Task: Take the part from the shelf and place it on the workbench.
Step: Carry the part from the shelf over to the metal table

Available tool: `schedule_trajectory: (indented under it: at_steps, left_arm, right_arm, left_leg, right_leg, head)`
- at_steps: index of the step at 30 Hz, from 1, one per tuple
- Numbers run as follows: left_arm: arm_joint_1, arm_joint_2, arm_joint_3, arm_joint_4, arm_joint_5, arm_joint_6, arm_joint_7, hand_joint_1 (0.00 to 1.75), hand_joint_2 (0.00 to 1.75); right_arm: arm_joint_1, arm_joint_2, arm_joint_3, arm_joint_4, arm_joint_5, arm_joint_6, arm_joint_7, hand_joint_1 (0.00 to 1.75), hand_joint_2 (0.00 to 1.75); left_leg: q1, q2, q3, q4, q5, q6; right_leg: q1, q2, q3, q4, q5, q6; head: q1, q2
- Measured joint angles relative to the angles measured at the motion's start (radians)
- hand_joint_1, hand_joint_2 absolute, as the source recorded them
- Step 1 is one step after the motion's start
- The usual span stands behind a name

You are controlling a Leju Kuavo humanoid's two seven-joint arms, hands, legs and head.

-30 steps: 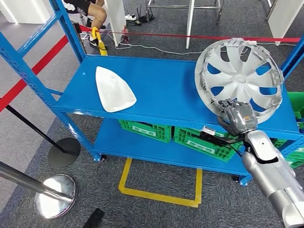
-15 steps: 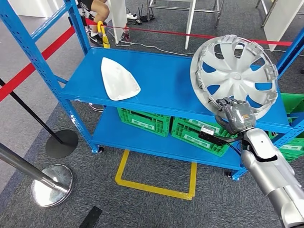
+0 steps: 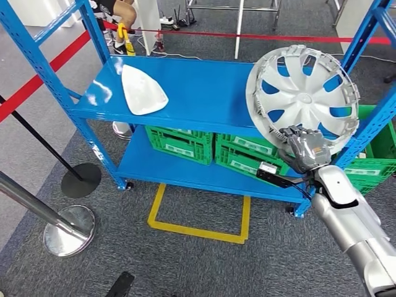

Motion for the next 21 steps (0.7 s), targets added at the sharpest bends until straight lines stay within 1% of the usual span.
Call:
schedule_trajectory:
  at_steps: [1,2,3,4,5,6,7,8,9,10,11,12,13,14,15,16,17,18,19,20,21]
  left_arm:
    - [0.0,0.0,0.0,0.0,0.0,0.0,-0.001,0.0,0.0]
    - [-0.001,-0.001,0.001,0.0,0.0,0.001,-0.001,0.0,0.0]
    - [-0.001,-0.001,0.001,0.0,-0.001,0.001,-0.002,0.0,0.0]
    - [-0.001,-0.001,0.001,0.0,-0.001,0.002,-0.002,0.0,0.0]
    - [-0.001,-0.002,0.001,0.0,-0.001,0.003,-0.002,0.0,0.0]
    - [-0.002,-0.002,0.001,-0.001,-0.002,0.003,-0.002,0.0,0.0]
    - [-0.004,-0.001,0.002,-0.001,-0.002,0.004,-0.002,0.0,0.0]
    - [-0.007,-0.001,0.004,-0.002,-0.002,0.005,-0.002,0.0,0.0]
    - [-0.009,-0.001,0.006,-0.003,-0.002,0.006,-0.002,0.0,0.0]
    - [-0.01,-0.001,0.007,-0.003,-0.002,0.006,-0.003,0.0,0.0]
    - [-0.009,-0.002,0.009,-0.003,-0.002,0.007,-0.003,0.0,0.0]
    - [-0.007,-0.002,0.01,-0.003,-0.002,0.007,-0.003,0.0,0.0]
    - [-0.004,-0.002,0.011,-0.003,-0.002,0.008,-0.003,0.0,0.0]
    - [-0.002,-0.002,0.012,-0.003,-0.002,0.008,-0.003,0.0,0.0]
    - [-0.001,-0.001,0.013,-0.003,-0.002,0.009,-0.003,0.0,0.0]
    - [0.0,-0.002,0.014,-0.003,-0.002,0.01,-0.004,0.0,0.0]
    - [0.0,-0.002,0.014,-0.003,-0.002,0.01,-0.004,0.0,0.0]
    - [0.001,-0.003,0.015,-0.003,-0.002,0.01,-0.004,0.0,0.0]
    - [0.002,-0.003,0.015,-0.003,-0.002,0.01,-0.004,0.0,0.0]
    - [0.003,-0.004,0.015,-0.003,-0.002,0.01,-0.004,0.0,0.0]
    - [0.003,-0.004,0.016,-0.003,-0.002,0.01,-0.004,0.0,0.0]
  right_arm:
    - [-0.001,0.0,0.0,0.0,-0.001,0.001,0.0,1.75,1.75]
    - [-0.001,0.0,0.0,0.0,-0.002,0.001,0.0,1.75,1.75]
    - [-0.001,0.0,0.0,0.0,-0.003,0.002,0.0,1.75,1.75]
    - [-0.001,0.0,0.0,0.0,-0.003,0.002,0.0,1.75,1.75]
    - [-0.001,0.0,0.0,0.0,-0.003,0.002,-0.001,1.75,1.75]
    - [-0.001,0.0,0.0,0.0,-0.003,0.002,-0.002,1.75,1.75]
    - [-0.001,0.0,0.0,-0.001,-0.003,0.002,-0.003,1.75,1.75]
    - [-0.001,0.0,0.0,-0.001,-0.003,0.002,-0.004,1.75,1.75]
    - [0.0,-0.001,-0.001,-0.002,-0.003,0.002,-0.005,1.75,1.75]
    - [0.0,-0.001,-0.001,-0.002,-0.004,0.002,-0.005,1.75,1.75]
    - [0.002,-0.001,0.0,-0.002,-0.005,0.002,-0.006,1.75,1.75]
    - [0.004,-0.001,0.001,-0.002,-0.006,0.002,-0.006,1.75,1.75]
    - [0.006,-0.002,0.001,-0.002,-0.006,0.002,-0.007,1.75,1.75]
    - [0.008,-0.002,0.002,-0.002,-0.007,0.003,-0.008,1.75,1.75]
    - [0.009,-0.003,0.002,-0.002,-0.007,0.003,-0.008,1.75,1.75]
    - [0.01,-0.003,0.003,-0.002,-0.007,0.003,-0.009,1.75,1.75]
    - [0.012,-0.003,0.003,-0.002,-0.007,0.003,-0.009,1.75,1.75]
    - [0.013,-0.003,0.004,-0.002,-0.007,0.003,-0.009,1.75,1.75]
    - [0.015,-0.003,0.004,-0.002,-0.007,0.003,-0.009,1.75,1.75]
    - [0.015,-0.003,0.004,-0.002,-0.008,0.003,-0.009,1.75,1.75]
    - [0.015,-0.003,0.003,-0.003,-0.008,0.003,-0.009,1.75,1.75]
  left_leg:
    - [0.001,0.0,-0.018,0.073,-0.049,-0.004]
    - [0.002,0.0,-0.029,0.137,-0.078,-0.005]
    - [0.003,0.0,-0.028,0.175,-0.082,-0.004]
    - [0.002,0.0,-0.012,0.183,-0.063,-0.001]
    - [0.001,0.0,0.019,0.16,-0.036,0.005]
    - [-0.001,0.0,0.067,0.11,-0.018,0.015]
    - [-0.005,0.0,0.126,0.04,-0.022,0.026]
    - [-0.009,0.001,0.178,-0.032,-0.04,0.033]
    - [-0.012,0.001,0.215,-0.088,-0.061,0.038]
    - [-0.015,0.002,0.232,-0.123,-0.073,0.04]
    - [-0.015,0.002,0.232,-0.137,-0.069,0.041]
    - [-0.014,0.002,0.229,-0.142,-0.059,0.045]
    - [-0.011,0.002,0.226,-0.146,-0.048,0.05]
    - [-0.009,0.003,0.222,-0.149,-0.038,0.054]
    - [-0.008,0.003,0.217,-0.15,-0.031,0.058]
    - [-0.008,0.003,0.211,-0.15,-0.026,0.06]
    - [-0.008,0.003,0.206,-0.149,-0.021,0.06]
    - [-0.008,0.003,0.201,-0.149,-0.017,0.06]
    - [-0.008,0.003,0.198,-0.148,-0.013,0.059]
    - [-0.008,0.003,0.196,-0.147,-0.012,0.058]
    - [-0.007,0.003,0.195,-0.145,-0.011,0.055]
  right_leg:
    - [0.0,0.0,-0.017,0.0,0.013,-0.003]
    - [0.001,0.0,-0.033,0.0,0.025,-0.004]
    - [0.002,0.0,-0.049,0.0,0.036,-0.004]
    - [0.003,0.001,-0.065,0.0,0.047,-0.004]
    - [0.005,0.002,-0.081,0.0,0.058,-0.003]
    - [0.006,0.003,-0.094,0.0,0.07,-0.003]
    - [0.008,0.003,-0.104,0.0,0.08,0.0]
    - [0.01,0.003,-0.111,0.0,0.09,0.003]
    - [0.009,0.002,-0.115,-0.002,0.1,0.009]
    - [0.008,0.0,-0.117,-0.008,0.11,0.015]
    - [0.008,-0.001,-0.119,-0.014,0.121,0.022]
    - [0.007,-0.002,-0.124,-0.017,0.124,0.027]
    - [0.007,-0.001,-0.133,-0.004,0.112,0.032]
    - [0.007,-0.001,-0.148,0.032,0.087,0.035]
    - [0.007,-0.001,-0.169,0.089,0.049,0.038]
    - [0.007,-0.001,-0.191,0.16,0.009,0.042]
    - [0.007,-0.001,-0.208,0.223,-0.021,0.045]
    - [0.007,-0.001,-0.211,0.258,-0.036,0.047]
    - [0.007,-0.002,-0.193,0.252,-0.034,0.048]
    - [0.006,-0.003,-0.155,0.205,-0.016,0.049]
    - [0.006,-0.004,-0.107,0.133,0.004,0.049]
  head:
    - [-0.001,0.0]
    - [-0.001,0.0]
    - [-0.001,0.0]
    - [-0.001,0.0]
    - [-0.001,0.0]
    - [-0.001,0.0]
    - [-0.001,0.0]
    - [0.0,0.0]
    - [0.0,0.0]
    - [0.0,0.0]
    - [-0.001,0.0]
    - [-0.001,0.0]
    - [-0.001,0.0]
    - [0.001,0.0]
    - [0.002,0.0]
    - [0.003,0.0]
    - [0.003,0.0]
    - [0.003,0.0]
    - [0.003,0.0]
    - [0.003,0.0]
    - [0.003,0.0]
